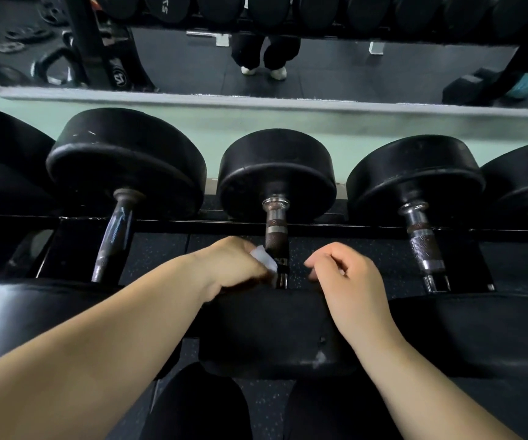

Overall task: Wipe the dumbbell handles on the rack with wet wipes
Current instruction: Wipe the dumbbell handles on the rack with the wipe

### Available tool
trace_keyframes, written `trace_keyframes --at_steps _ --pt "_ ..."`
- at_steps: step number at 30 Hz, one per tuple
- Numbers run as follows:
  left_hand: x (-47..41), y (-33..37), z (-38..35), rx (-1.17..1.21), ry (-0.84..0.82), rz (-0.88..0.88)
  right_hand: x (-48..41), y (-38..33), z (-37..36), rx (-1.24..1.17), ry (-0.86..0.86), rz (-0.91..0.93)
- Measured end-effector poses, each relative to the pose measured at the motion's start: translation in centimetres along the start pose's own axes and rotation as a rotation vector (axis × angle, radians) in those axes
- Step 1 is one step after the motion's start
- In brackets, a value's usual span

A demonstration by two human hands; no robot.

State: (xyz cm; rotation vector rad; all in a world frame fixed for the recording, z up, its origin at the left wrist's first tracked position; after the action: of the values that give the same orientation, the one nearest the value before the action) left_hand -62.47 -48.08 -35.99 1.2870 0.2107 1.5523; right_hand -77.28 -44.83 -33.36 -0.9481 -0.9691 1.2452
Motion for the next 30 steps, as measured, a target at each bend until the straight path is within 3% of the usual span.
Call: trace_keyframes --at_steps 4,12,17,22,24,27,28,30 --pt "-1.1 0.0 0.1 0.363 -0.017 0.048 0.0 -0.1 0.1 -0.008 0.011 0.006" --pt "-3.3 0.9 1.3 0.457 -0.087 -0.059 0.2 0.2 0.1 -0.072 0.014 -0.009" --pt "-3.5 0.5 0.5 0.345 -0.124 -0.113 0.0 0.5 0.0 -0.091 0.022 -0.006" --pt "-3.9 -1.1 -0.3 -0.06 -0.124 0.016 0.0 0.8 0.0 -0.115 0.027 0.002" --pt "-4.1 -0.5 0.1 0.115 -0.098 -0.042 0.0 0.8 0.1 -0.11 0.026 0.007" --pt "-4.0 0.5 1.4 0.649 0.029 -0.075 -0.1 0.8 0.1 -0.099 0.026 0.018" --pt "-4.0 0.4 1.7 0.737 0.071 -0.063 0.0 0.8 0.1 -0.101 0.028 0.021" --pt "-4.1 0.1 1.5 0.685 0.068 -0.045 0.0 0.8 0.0 -0.104 0.03 0.024"
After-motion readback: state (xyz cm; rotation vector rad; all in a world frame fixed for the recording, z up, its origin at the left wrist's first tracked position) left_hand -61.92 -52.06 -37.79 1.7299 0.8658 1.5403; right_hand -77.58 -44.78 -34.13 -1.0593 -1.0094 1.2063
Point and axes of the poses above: each hand's wrist, its own x-axis away from the middle knuckle, its own z-axis out of the back of the hand, y = z × x, the point moved 4 cm from there along -x, towards the middle knuckle, and after that the axes turned 10 degrees about -x, right-handed, at the moved point
